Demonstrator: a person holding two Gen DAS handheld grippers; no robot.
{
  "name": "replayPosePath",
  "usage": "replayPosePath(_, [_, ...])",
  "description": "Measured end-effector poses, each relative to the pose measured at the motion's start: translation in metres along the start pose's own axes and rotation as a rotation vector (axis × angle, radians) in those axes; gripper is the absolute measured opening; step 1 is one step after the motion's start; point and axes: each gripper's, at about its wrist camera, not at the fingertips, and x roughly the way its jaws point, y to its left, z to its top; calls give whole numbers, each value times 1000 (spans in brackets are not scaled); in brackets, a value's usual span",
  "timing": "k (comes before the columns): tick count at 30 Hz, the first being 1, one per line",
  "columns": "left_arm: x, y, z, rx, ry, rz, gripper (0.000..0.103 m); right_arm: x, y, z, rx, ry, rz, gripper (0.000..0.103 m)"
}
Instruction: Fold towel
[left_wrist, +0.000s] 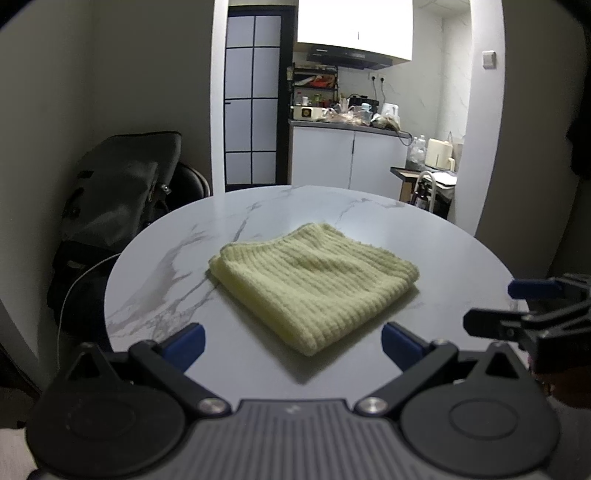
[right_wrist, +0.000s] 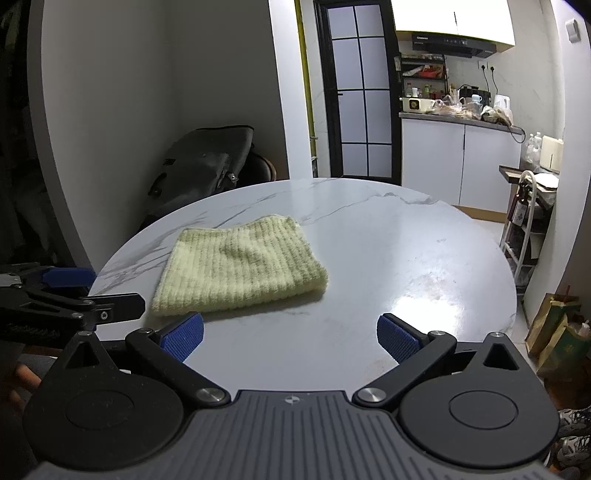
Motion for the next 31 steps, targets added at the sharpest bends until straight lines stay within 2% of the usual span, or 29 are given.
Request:
replayPosePath(24, [0,4,-8,0,18,7,103,0,13,-2,-25,14,24,103])
replayPosePath(31, [0,6,-5,-7,-6,2,103,3,13,1,-33,15,28,103])
